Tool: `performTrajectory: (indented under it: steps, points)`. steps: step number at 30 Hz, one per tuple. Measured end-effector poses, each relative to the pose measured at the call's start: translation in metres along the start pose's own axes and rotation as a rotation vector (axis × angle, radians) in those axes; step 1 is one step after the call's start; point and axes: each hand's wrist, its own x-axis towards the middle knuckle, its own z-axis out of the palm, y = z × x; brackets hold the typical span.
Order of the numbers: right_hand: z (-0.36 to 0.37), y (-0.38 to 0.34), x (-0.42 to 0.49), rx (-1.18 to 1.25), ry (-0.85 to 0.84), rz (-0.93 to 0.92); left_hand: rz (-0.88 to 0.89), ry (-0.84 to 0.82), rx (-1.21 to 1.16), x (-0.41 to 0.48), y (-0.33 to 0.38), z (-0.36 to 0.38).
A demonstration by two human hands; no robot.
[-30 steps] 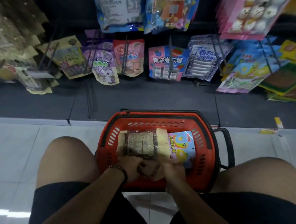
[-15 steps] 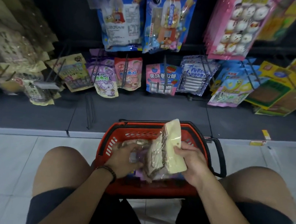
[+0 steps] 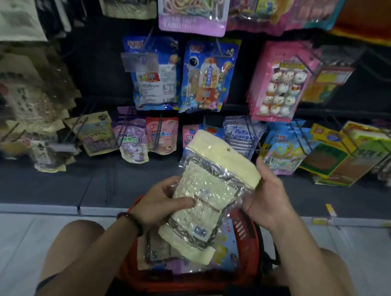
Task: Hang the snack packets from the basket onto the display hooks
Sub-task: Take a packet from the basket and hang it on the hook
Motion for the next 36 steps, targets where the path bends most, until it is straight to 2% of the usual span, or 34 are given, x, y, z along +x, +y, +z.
performTrajectory:
  steps: [2,5,10,12,14,16,19,23,25,28,30,32,36]
  points:
    - [0.002,0.011,-0.006,-0.039,-0.036,-0.009,0.035,0.096,-0.044,-0.001,0.018,0.004]
    - [0.013,0.033,-0.014,-0.258,-0.132,-0.023,0.095,0.191,-0.005,0.000,0.039,0.010]
    - [0.034,0.036,-0.008,-0.170,0.020,-0.132,0.122,0.258,0.011,0.013,0.055,0.003]
    - [0.046,0.030,-0.009,-0.278,0.016,-0.230,0.195,0.368,0.061,0.010,0.065,0.007]
    - [0.056,0.025,-0.007,-0.498,0.091,-0.382,0.319,0.480,0.156,0.008,0.068,0.013]
    - [0.070,0.023,-0.009,-0.667,0.229,-0.512,0.377,0.358,0.116,0.001,0.075,0.028]
    - [0.095,0.024,-0.022,-0.756,0.280,-0.626,0.329,0.190,-0.093,0.002,0.080,0.046]
    - [0.116,0.028,-0.041,-1.168,0.259,-0.793,0.317,0.275,-0.227,0.016,0.093,0.038]
    - [0.116,0.023,-0.046,-1.258,0.200,-0.814,0.275,0.319,-0.338,0.020,0.100,0.028]
    - [0.110,0.008,-0.049,-1.260,0.194,-0.840,0.219,0.389,-0.313,0.019,0.112,0.014]
    - [0.104,-0.010,-0.042,-1.260,0.276,-0.826,0.173,0.358,-0.276,0.020,0.116,0.006]
    - [0.100,-0.033,-0.031,-1.249,0.309,-0.715,0.164,0.301,-0.266,0.020,0.122,-0.003]
    - [0.111,-0.074,-0.018,-0.895,0.105,-0.497,0.239,0.232,-0.236,0.024,0.125,-0.010]
